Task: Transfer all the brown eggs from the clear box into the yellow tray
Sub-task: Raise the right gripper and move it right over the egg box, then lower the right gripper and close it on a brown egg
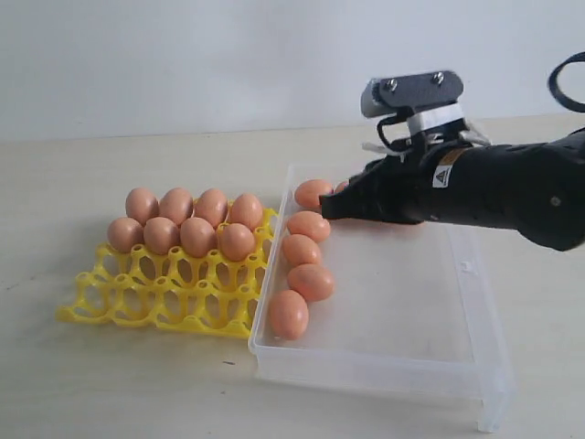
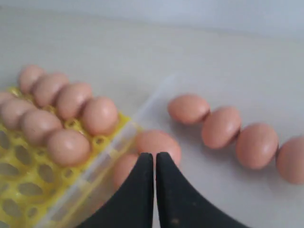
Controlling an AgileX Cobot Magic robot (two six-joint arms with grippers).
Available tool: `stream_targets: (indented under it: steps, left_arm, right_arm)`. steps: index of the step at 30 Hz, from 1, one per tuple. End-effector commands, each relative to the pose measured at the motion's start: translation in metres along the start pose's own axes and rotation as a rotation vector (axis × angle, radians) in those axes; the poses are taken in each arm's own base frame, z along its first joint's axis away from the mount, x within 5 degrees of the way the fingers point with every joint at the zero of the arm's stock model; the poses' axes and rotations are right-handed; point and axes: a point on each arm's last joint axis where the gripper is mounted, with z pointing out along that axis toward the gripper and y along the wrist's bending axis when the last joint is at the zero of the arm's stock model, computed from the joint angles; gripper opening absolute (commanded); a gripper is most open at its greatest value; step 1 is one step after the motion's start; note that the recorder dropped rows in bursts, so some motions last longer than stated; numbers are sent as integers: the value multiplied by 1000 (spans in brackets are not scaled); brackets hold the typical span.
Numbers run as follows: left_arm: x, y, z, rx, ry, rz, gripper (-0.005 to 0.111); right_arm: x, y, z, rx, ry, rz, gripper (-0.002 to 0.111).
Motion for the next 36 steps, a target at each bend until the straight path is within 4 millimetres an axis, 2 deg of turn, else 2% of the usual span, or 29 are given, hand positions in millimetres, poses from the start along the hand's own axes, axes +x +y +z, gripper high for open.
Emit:
stream_targets:
  steps: [1, 3, 5, 9, 11, 13, 15, 27, 36]
  left_arm:
    - [-2, 0, -1, 4, -16, -4, 0]
    - [-2, 0, -1, 4, -16, -4, 0]
    - [-2, 0, -1, 4, -16, -4, 0]
    - [-2, 0, -1, 4, -16, -4, 0]
    - [-2, 0, -1, 4, -16, -4, 0]
    - [-2, 0, -1, 4, -16, -4, 0]
    - [-2, 0, -1, 4, -16, -4, 0]
    - [-2, 0, -1, 4, -16, -4, 0]
    - [-2, 0, -1, 4, -16, -4, 0]
  right_arm:
    - [15, -14, 40, 51, 256, 15, 11]
    - [13, -13, 62, 60, 397, 21, 19]
    - [-9, -10, 80, 55, 471, 5, 29]
    - [-50, -5, 92, 23, 484, -107, 42]
    - [-60, -3, 97, 12, 526, -131, 48]
    - [-63, -2, 103, 5, 565, -146, 55]
    - [-62, -2, 108, 5, 592, -145, 58]
    - [-58, -3, 120, -48, 579, -326, 56]
    - [-60, 10, 123, -127, 520, -420, 56]
